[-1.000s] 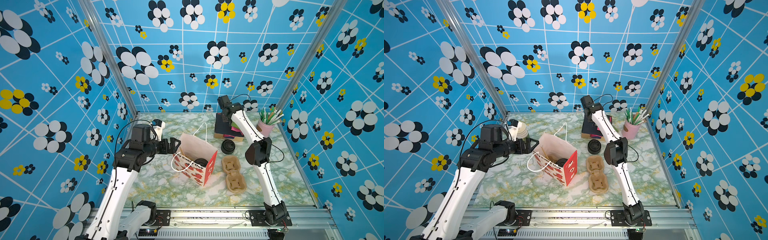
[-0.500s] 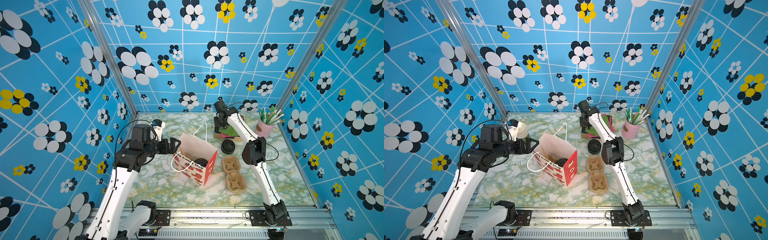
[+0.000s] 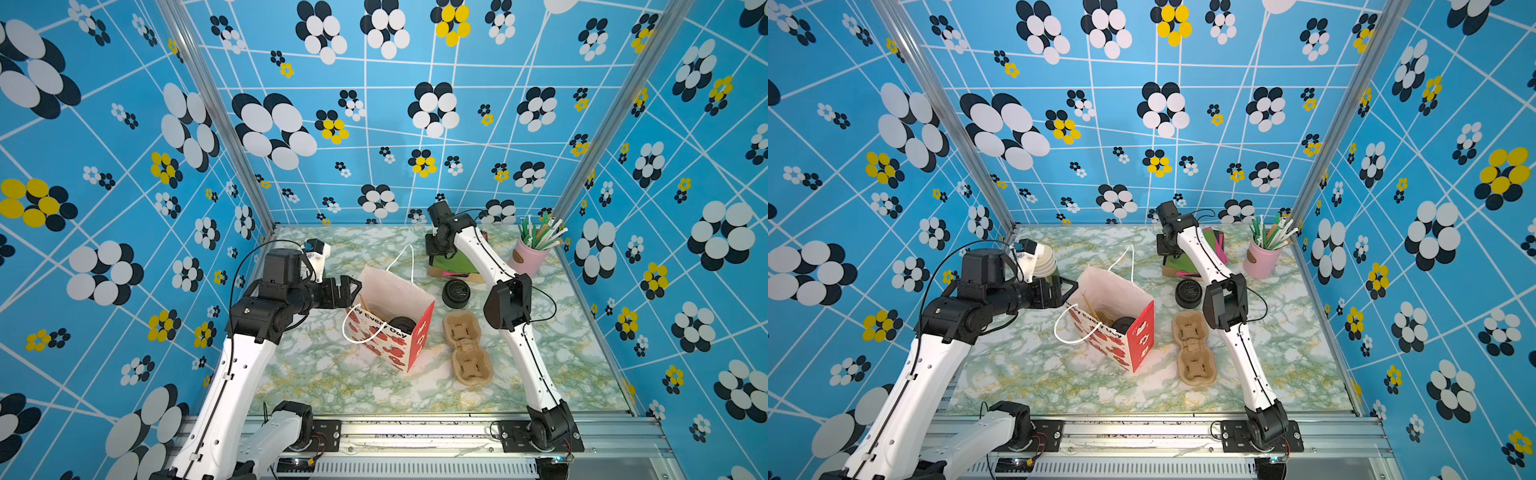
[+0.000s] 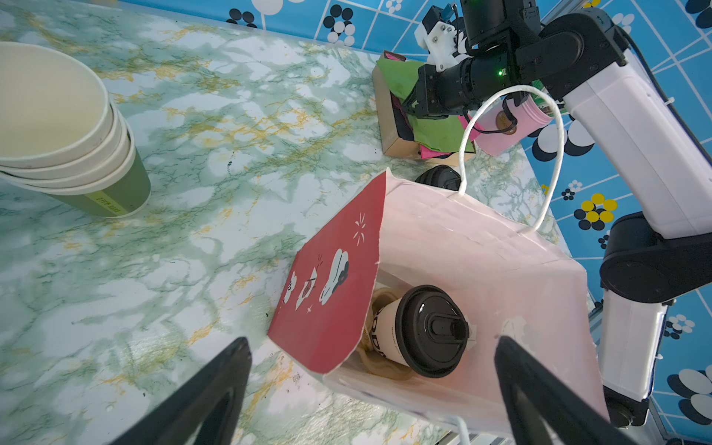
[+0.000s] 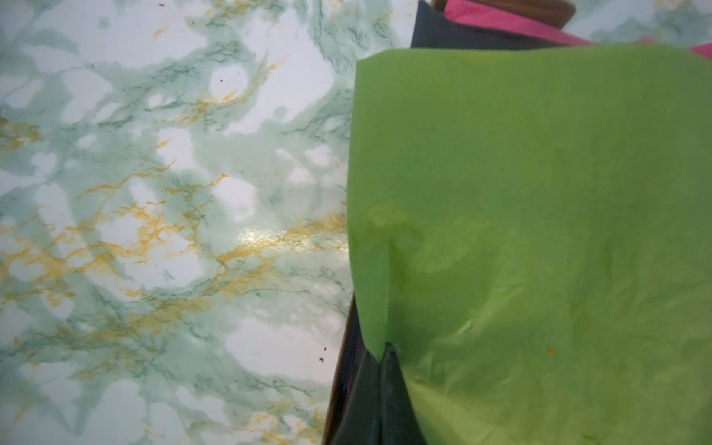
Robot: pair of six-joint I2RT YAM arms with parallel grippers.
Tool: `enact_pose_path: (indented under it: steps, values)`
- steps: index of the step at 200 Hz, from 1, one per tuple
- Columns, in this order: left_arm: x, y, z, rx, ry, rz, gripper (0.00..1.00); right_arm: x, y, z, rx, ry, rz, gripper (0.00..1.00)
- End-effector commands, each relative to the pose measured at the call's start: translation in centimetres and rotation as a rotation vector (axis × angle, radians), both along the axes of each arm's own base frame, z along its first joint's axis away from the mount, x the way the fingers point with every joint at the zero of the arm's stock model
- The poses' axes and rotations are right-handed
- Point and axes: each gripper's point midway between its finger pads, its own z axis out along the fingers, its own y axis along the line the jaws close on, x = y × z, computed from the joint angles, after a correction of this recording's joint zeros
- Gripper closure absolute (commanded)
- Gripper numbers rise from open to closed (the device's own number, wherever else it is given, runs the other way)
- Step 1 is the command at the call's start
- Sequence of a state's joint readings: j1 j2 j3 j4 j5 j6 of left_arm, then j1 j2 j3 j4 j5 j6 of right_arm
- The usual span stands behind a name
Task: Pack the takeout coffee
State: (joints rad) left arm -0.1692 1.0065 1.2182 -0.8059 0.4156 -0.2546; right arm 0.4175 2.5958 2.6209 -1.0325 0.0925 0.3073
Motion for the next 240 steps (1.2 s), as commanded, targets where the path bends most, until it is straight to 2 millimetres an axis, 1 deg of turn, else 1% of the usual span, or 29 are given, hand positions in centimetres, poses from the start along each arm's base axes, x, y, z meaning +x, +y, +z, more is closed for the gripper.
enact_pose_path:
  steps: [1, 19, 39, 72, 93, 115, 147, 183, 209, 240]
  values:
    - [0.2, 0.2, 0.0, -0.012, -0.006, 0.006, 0.0, 0.2, 0.4, 0.2, 0.037, -0.001, 0.007, 1.0]
    - [0.2, 0.1, 0.1, -0.015, -0.008, 0.005, 0.0, 0.1, 1.3, 1.0, 0.094, -0.003, 0.025, 1.0]
    - [0.3, 0.0, 0.1, -0.018, -0.009, 0.003, 0.0, -0.1, 2.8, 1.9, 0.183, 0.005, 0.047, 1.0]
    - [0.3, 0.0, 0.2, -0.018, -0.009, 0.003, 0.0, -0.5, 5.0, 4.1, 0.323, 0.007, 0.083, 1.0]
    - [0.2, 0.1, 0.3, -0.018, -0.012, 0.004, 0.0, -0.3, 5.0, 5.6, 0.381, -0.007, 0.076, 1.0]
    - [0.2, 0.1, 0.3, -0.016, -0.013, 0.003, 0.0, 0.0, 3.8, 6.9, 0.412, -0.025, 0.043, 1.0]
    - [0.3, 0.0, 0.3, -0.018, -0.013, 0.002, 0.0, 0.2, 1.0, 7.7, 0.395, -0.043, 0.006, 1.0]
    - [0.4, 0.0, 0.2, -0.022, -0.011, 0.001, 0.0, 0.1, -2.3, 6.8, 0.315, -0.03, -0.027, 0.99]
    - [0.3, 0.0, 0.1, -0.018, -0.01, 0.001, 0.0, 0.0, -4.2, 6.2, 0.235, -0.022, -0.033, 0.98]
    - [0.3, 0.0, 0.0, -0.016, -0.008, 0.003, 0.0, -0.3, -6.9, 5.2, 0.088, -0.017, -0.047, 0.98]
